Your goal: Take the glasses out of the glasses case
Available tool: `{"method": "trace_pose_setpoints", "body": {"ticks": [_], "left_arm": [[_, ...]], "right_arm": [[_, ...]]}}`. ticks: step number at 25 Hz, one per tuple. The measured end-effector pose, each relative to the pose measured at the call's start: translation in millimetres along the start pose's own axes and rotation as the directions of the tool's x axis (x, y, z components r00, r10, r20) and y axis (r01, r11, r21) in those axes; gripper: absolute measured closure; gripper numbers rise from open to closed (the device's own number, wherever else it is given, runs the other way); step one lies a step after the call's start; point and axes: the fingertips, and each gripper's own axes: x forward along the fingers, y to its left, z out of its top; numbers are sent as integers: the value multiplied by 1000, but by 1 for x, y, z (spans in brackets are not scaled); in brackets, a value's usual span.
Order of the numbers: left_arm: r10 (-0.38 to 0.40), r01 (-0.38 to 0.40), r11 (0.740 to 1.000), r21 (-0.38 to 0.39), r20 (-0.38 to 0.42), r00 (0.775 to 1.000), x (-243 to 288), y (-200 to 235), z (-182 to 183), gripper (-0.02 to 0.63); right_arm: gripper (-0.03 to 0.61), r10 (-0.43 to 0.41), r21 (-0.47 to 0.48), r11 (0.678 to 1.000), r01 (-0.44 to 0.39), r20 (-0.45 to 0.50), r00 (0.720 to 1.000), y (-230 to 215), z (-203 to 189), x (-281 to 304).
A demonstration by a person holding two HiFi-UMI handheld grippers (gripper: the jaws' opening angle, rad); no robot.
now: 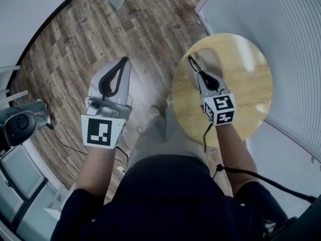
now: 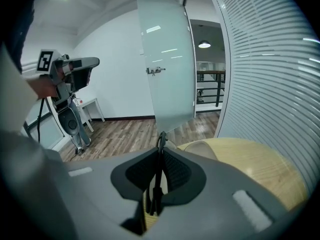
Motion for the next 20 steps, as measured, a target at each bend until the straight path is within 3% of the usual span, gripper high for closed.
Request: {"method": "trace_pose_setpoints", "body": {"ticks": [12, 20], "left_arm": [[8, -12, 998, 57, 83, 996, -44, 0, 54, 609], [4, -18, 996, 89, 151, 989, -72, 0, 88, 609]], "right_arm": [[546, -51, -42, 998, 56, 104, 993, 14, 56, -63], [548, -98, -60, 992, 113, 202, 974, 17, 91, -111]]}}
